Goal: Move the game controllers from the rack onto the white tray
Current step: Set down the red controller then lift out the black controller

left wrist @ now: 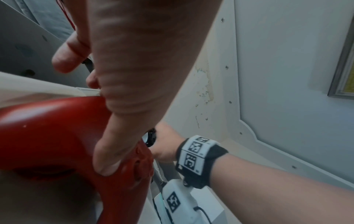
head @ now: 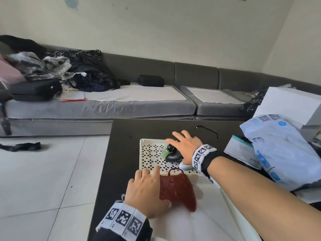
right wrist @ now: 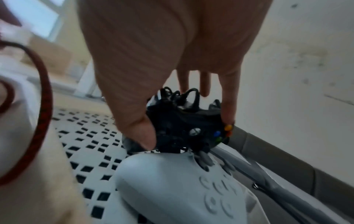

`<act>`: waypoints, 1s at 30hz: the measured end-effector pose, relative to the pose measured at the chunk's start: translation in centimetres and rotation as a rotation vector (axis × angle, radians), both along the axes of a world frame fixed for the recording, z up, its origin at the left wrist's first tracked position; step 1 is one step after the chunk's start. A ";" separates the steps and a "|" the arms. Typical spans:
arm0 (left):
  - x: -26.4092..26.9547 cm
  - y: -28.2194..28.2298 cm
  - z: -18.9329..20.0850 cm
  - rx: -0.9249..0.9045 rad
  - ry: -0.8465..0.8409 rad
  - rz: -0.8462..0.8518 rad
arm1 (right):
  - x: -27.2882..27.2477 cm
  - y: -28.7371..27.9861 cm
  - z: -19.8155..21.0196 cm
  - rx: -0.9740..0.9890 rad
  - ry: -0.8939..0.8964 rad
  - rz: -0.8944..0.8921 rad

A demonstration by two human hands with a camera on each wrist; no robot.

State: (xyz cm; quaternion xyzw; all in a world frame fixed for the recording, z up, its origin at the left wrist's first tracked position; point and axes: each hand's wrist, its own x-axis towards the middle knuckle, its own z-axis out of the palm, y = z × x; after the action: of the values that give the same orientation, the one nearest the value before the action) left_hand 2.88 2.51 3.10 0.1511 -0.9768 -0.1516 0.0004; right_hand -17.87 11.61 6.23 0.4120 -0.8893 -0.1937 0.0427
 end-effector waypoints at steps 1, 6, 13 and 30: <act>0.1 -0.1 0.1 0.003 0.014 0.002 | -0.1 -0.5 -0.2 0.036 -0.011 0.011; 0.5 -0.4 0.0 0.005 0.043 0.005 | 0.0 -1.6 -0.3 0.039 -0.049 -0.005; 0.2 -0.3 0.4 0.025 0.267 0.028 | 0.2 -0.6 1.1 -0.219 -0.051 -0.018; 0.7 2.4 1.9 0.130 0.783 -0.036 | 16.8 5.1 8.5 -0.533 -0.231 0.110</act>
State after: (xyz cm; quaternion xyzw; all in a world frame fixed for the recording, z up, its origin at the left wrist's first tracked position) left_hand 3.60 4.86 5.01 0.0645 -0.8937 -0.2592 0.3606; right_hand -1.08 16.71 14.69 0.4532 -0.8842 0.0973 0.0582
